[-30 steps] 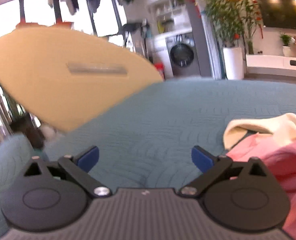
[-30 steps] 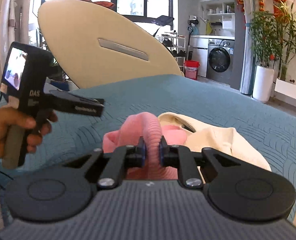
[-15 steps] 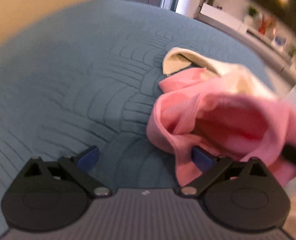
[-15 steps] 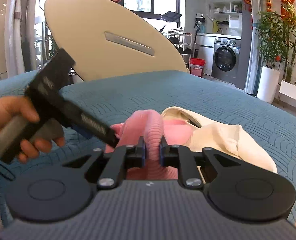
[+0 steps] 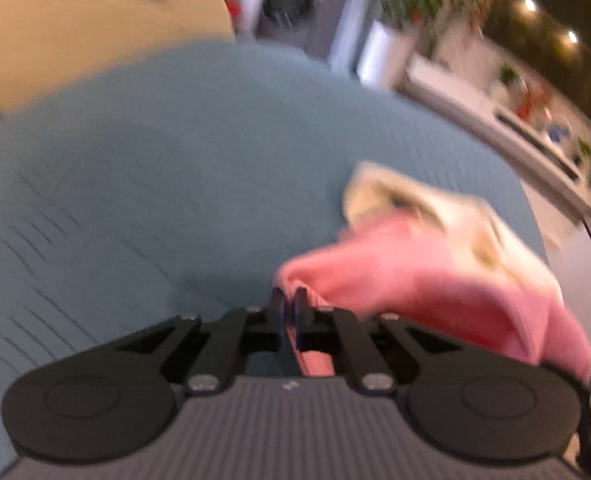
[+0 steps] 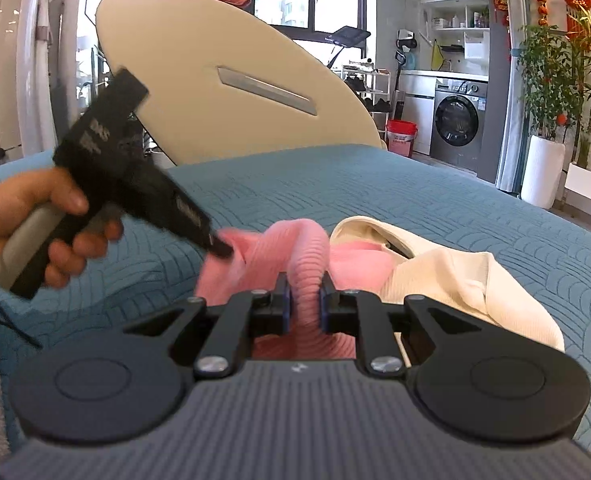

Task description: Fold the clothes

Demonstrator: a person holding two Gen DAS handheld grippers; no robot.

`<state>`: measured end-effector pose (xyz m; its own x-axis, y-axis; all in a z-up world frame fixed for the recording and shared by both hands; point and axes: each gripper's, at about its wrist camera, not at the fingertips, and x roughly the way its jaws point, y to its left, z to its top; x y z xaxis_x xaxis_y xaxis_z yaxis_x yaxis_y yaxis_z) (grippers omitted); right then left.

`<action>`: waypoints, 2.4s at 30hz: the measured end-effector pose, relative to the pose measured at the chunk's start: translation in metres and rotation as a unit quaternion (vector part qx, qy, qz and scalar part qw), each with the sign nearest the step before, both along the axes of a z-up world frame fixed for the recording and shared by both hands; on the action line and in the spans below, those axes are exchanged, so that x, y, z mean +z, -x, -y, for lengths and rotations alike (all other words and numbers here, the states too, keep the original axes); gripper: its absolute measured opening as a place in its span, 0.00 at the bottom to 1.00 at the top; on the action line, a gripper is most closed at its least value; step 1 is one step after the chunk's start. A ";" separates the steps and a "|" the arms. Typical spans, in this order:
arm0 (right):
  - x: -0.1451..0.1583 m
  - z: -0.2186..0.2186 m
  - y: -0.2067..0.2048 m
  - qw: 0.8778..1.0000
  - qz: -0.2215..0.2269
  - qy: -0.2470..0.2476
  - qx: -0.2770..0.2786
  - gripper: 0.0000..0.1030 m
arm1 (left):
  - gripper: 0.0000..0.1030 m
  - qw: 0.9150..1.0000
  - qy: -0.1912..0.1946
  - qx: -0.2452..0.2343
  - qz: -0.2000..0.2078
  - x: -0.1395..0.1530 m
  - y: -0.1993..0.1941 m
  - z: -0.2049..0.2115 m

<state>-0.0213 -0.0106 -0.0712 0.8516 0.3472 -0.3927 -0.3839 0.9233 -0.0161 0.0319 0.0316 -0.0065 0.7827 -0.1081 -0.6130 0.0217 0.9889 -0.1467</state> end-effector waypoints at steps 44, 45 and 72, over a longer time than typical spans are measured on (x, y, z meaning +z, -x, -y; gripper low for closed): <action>-0.011 -0.063 0.030 0.968 0.024 0.124 0.215 0.65 | 1.00 0.959 -0.146 0.243 -0.002 -0.005 -0.007 -0.072; -0.018 -0.074 0.035 0.960 0.019 0.150 0.235 0.65 | 1.00 0.959 -0.154 0.239 0.003 -0.004 -0.007 -0.070; -0.008 -0.093 0.036 0.873 -0.151 -0.001 0.464 0.52 | 1.00 0.983 -0.172 0.009 -0.069 -0.043 0.000 0.016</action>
